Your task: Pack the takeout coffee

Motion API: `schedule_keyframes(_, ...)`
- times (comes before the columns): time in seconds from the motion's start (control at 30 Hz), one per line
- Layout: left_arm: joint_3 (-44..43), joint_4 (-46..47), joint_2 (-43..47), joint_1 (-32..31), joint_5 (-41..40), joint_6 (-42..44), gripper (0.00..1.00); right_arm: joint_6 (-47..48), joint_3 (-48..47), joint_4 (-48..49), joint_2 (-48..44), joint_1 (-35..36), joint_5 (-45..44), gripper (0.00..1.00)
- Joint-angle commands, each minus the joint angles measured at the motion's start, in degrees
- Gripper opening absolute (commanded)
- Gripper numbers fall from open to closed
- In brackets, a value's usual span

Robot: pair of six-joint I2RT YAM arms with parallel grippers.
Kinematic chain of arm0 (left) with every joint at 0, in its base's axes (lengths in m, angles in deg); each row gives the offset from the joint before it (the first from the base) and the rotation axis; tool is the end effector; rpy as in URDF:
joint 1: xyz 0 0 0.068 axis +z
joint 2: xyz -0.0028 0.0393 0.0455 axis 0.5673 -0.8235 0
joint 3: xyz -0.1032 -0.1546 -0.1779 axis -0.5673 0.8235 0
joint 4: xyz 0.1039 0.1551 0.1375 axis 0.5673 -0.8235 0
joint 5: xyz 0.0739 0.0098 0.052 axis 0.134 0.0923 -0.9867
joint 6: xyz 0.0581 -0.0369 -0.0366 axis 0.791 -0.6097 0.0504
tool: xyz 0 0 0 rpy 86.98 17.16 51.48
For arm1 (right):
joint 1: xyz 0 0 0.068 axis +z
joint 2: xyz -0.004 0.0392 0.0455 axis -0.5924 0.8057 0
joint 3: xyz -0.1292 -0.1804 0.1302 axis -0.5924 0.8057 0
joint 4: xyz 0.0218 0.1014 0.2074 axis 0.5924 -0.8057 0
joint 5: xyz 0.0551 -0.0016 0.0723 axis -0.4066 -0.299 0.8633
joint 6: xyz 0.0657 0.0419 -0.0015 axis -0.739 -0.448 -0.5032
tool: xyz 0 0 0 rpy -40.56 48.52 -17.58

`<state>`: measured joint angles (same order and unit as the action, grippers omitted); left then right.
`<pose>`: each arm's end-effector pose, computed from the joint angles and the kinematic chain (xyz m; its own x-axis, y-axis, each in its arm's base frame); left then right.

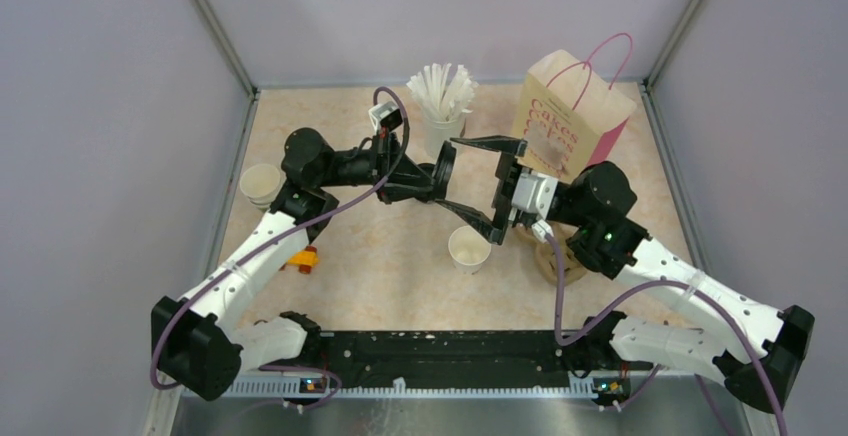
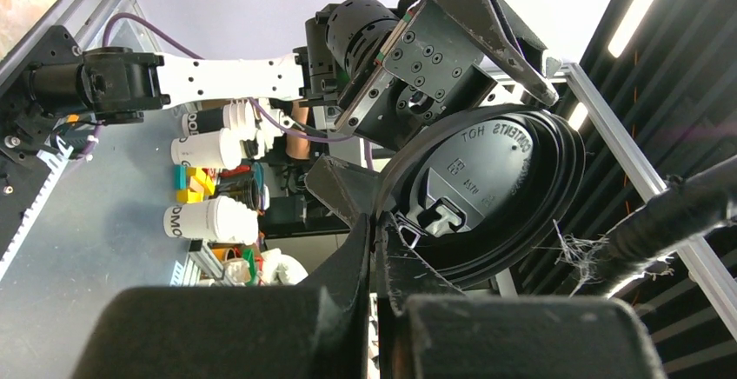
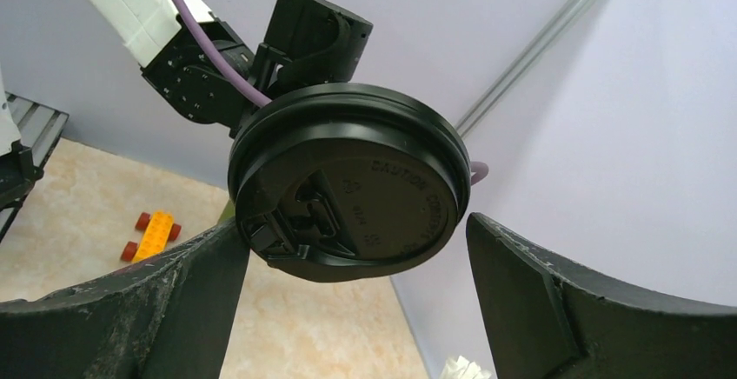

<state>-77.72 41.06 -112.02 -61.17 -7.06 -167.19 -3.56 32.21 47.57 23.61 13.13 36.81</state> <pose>0.1866 -0.1608 0.3845 -0.9990 0.0387 -0.0240 0.0193 -0.1188 -0.9927 0.1125 0.1863 0.4185 0.6799 0.1670 -0.7140 -0.7262 0.2881 -0.6242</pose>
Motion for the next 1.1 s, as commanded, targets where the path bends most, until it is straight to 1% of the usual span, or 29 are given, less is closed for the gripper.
schedule_keyframes(0.0, -0.5, 0.7, -0.1, -0.3, 0.4, 1.3, 0.0, 1.5, -2.6, 1.6, -0.7, 1.0, -0.1, 0.92)
schedule_keyframes(0.47, 0.4, -0.7, 0.0, -0.3, 0.0, 1.5, 0.0, -0.2, -1.8, 2.4, -0.9, 1.1, -0.3, 0.85)
schedule_keyframes(0.5, 0.5, -0.7, 0.0, -0.3, -0.1, 1.4, 0.01, -0.6, -1.8, 2.4, -1.0, 1.1, -0.3, 0.85)
schedule_keyframes(0.63, 0.6, -0.8, 0.3, -0.1, -1.5, 1.9, 0.2, -2.7, -0.8, 2.9, -1.8, 1.1, -2.6, 0.84)
schedule_keyframes(0.67, 0.6, -0.9, 0.4, 0.0, -2.4, 2.2, 0.27, -3.4, 0.0, 3.5, -2.2, 1.1, -3.5, 0.83)
schedule_keyframes(0.7, 0.6, -1.0, 0.6, 0.1, -3.4, 2.5, 0.36, -4.1, 0.6, 3.8, -2.8, 1.1, -4.4, 0.83)
schedule_keyframes(0.73, 0.7, -1.3, 0.8, 0.2, -4.1, 3.0, 0.43, -4.5, 1.0, 3.8, -3.2, 1.1, -5.1, 0.83)
schedule_keyframes(0.83, 0.9, -2.9, 1.6, 0.8, -6.1, 5.4, 0.53, -6.2, 1.9, 1.3, -4.9, 1.1, -7.0, 0.82)
schedule_keyframes(0.9, 0.3, -7.2, 2.3, 1.5, -7.6, 9.5, 0.59, -8.2, 2.4, -0.8, -6.4, 1.1, -9.7, 0.81)
schedule_keyframes(0.97, -2.6, -17.5, 2.6, 2.2, -10.1, 17.7, 0.64, -11.3, 2.4, -4.5, -7.9, 1.1, -13.4, 0.81)
schedule_keyframes(1.0, -4.9, -25.2, 2.5, 2.7, -12.1, 22.9, 0.67, -13.1, 2.1, -7.2, -8.4, 1.1, -15.2, 0.8)
schedule_keyframes(1.03, -8.4, -34.8, 2.1, 3.1, -15.8, 29.5, 0.71, -14.8, 1.5, -10.2, -9.1, 1.1, -17.1, 0.8)
schedule_keyframes(1.07, -12.2, -44.3, 1.6, 3.2, -20.3, 37.6, 0.74, -16.7, 0.8, -13.4, -9.7, 1.1, -19.2, 0.79)
